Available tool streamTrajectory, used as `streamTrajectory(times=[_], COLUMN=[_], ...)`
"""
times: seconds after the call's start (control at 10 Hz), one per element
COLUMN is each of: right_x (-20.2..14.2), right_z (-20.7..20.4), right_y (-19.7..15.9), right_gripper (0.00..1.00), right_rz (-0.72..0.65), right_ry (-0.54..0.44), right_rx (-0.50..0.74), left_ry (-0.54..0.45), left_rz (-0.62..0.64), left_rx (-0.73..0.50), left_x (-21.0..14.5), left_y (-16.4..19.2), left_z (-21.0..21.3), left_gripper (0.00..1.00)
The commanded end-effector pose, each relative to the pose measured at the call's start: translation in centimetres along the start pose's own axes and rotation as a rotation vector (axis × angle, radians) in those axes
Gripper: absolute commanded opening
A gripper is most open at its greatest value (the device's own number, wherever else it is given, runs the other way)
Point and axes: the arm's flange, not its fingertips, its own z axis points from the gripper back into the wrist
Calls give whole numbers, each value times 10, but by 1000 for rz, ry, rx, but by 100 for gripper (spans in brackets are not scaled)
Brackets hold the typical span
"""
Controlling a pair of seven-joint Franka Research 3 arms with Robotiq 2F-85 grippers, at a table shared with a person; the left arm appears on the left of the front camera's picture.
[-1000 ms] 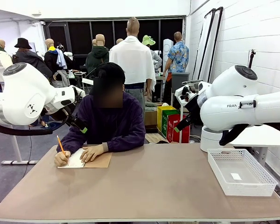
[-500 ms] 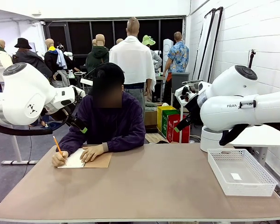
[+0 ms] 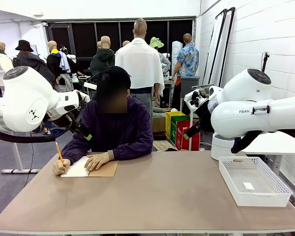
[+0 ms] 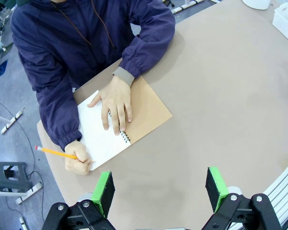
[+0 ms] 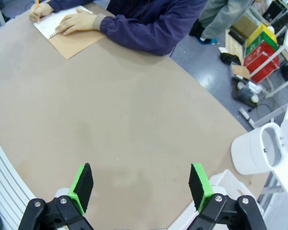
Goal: Sort the paper based on its condition.
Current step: If a person hands you a paper, place it in the Organizing basket , and if it's crumpled, put it in the Trash can.
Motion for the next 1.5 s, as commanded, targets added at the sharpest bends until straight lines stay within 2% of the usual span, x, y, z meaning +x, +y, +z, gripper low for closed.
streamTrajectory(times=[0.0,1.4], right_x=[0,0], right_z=[0,0], right_y=[-1,-1], right_gripper=[100,100], right_rz=[-2,-2], right_ry=[-1,-1], right_rx=[3,3], left_ry=[-4,-4], left_rz=[0,0], left_rx=[-1,-1], left_x=[2,2], left_y=[1,1], left_z=[-1,-1], left_gripper=[100,100])
